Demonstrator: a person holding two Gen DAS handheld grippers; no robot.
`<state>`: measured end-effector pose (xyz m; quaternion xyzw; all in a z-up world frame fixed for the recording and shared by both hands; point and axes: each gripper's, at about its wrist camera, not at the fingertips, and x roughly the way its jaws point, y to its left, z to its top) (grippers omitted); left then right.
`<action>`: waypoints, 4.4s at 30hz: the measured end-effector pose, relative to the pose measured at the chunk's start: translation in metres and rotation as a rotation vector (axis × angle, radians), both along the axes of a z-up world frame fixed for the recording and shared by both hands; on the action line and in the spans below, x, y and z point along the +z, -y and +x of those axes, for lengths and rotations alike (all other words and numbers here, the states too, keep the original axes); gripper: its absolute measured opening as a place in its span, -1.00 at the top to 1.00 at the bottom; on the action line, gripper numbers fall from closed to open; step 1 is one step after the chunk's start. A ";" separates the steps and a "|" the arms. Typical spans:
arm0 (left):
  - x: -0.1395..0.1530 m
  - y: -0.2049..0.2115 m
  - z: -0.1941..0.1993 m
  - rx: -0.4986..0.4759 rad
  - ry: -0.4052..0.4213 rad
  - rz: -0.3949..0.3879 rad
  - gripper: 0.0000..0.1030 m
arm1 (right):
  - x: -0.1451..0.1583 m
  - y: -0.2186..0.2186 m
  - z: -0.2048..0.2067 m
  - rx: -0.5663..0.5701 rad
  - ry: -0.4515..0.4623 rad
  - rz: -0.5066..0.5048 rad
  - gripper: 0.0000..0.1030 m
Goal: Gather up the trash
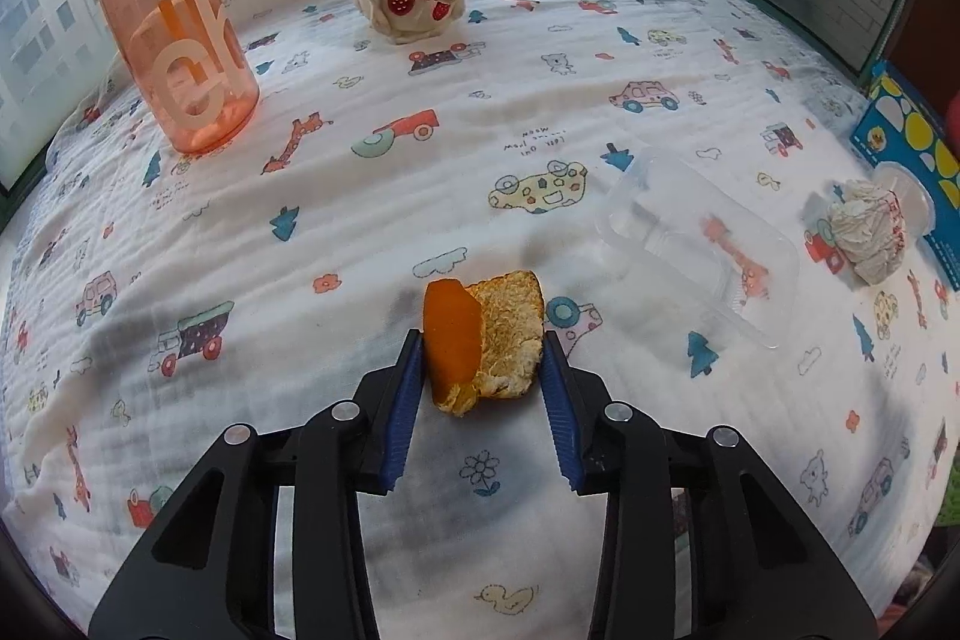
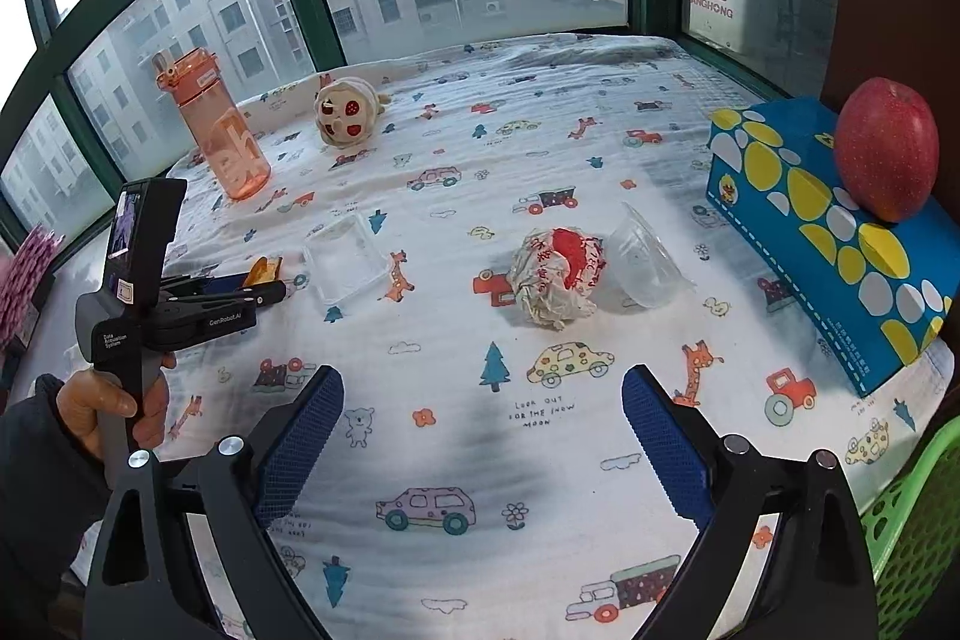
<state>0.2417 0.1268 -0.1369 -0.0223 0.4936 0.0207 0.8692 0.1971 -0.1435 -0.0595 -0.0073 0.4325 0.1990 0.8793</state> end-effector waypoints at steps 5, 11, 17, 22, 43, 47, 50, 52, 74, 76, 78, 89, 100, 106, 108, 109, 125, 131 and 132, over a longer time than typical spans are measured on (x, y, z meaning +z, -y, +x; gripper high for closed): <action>0.006 -0.006 -0.006 0.018 -0.006 -0.022 0.39 | -0.007 -0.021 0.014 0.053 -0.007 0.000 -0.72; 0.021 -0.015 -0.022 0.034 0.024 -0.045 0.41 | -0.017 -0.052 0.037 0.128 -0.037 0.003 -0.63; 0.036 -0.021 -0.035 0.046 0.051 -0.045 0.41 | -0.034 -0.088 0.058 0.215 -0.069 -0.006 -0.56; 0.044 -0.026 -0.042 0.051 0.062 -0.049 0.41 | -0.049 -0.113 0.075 0.280 -0.098 -0.030 -0.50; 0.036 -0.035 -0.052 0.080 0.050 -0.067 0.41 | -0.070 -0.150 0.095 0.372 -0.109 -0.102 -0.15; 0.043 -0.031 -0.058 0.077 0.063 -0.067 0.41 | -0.059 -0.135 0.079 0.345 -0.113 -0.071 -0.14; 0.051 -0.024 -0.065 0.067 0.076 -0.065 0.41 | -0.050 -0.123 0.061 0.315 -0.103 -0.076 -0.14; 0.055 -0.017 -0.071 0.059 0.084 -0.066 0.41 | -0.045 -0.112 0.048 0.297 -0.107 -0.063 -0.14; 0.087 0.109 -0.133 -0.144 0.142 -0.108 0.41 | 0.014 0.023 -0.082 0.021 0.010 -0.029 -0.14; 0.088 0.122 -0.136 -0.169 0.142 -0.111 0.41 | 0.015 0.038 -0.089 -0.010 0.008 -0.021 -0.14; 0.089 0.135 -0.137 -0.192 0.141 -0.115 0.41 | 0.018 0.053 -0.095 -0.040 0.012 -0.020 -0.14; 0.098 0.203 -0.139 -0.323 0.144 -0.121 0.41 | 0.028 0.139 -0.125 -0.227 0.035 -0.008 -0.14; 0.110 0.266 -0.136 -0.442 0.156 -0.113 0.41 | 0.029 0.236 -0.144 -0.443 0.040 -0.058 -0.14; 0.115 0.294 -0.137 -0.491 0.158 -0.110 0.41 | 0.021 0.274 -0.148 -0.537 0.025 -0.073 -0.14; 0.117 0.303 -0.137 -0.506 0.159 -0.106 0.41 | 0.019 0.284 -0.150 -0.560 0.018 -0.068 -0.14; 0.117 0.308 -0.137 -0.514 0.159 -0.105 0.41 | 0.017 0.288 -0.151 -0.572 0.017 -0.066 -0.14; 0.113 0.375 -0.144 -0.639 0.129 -0.109 0.41 | 0.020 0.321 -0.174 -0.655 0.032 -0.055 -0.37; 0.105 0.401 -0.147 -0.681 0.104 -0.112 0.40 | 0.024 0.330 -0.185 -0.672 0.041 -0.037 -0.38; 0.104 0.405 -0.148 -0.688 0.102 -0.114 0.40 | 0.024 0.332 -0.186 -0.676 0.042 -0.032 -0.38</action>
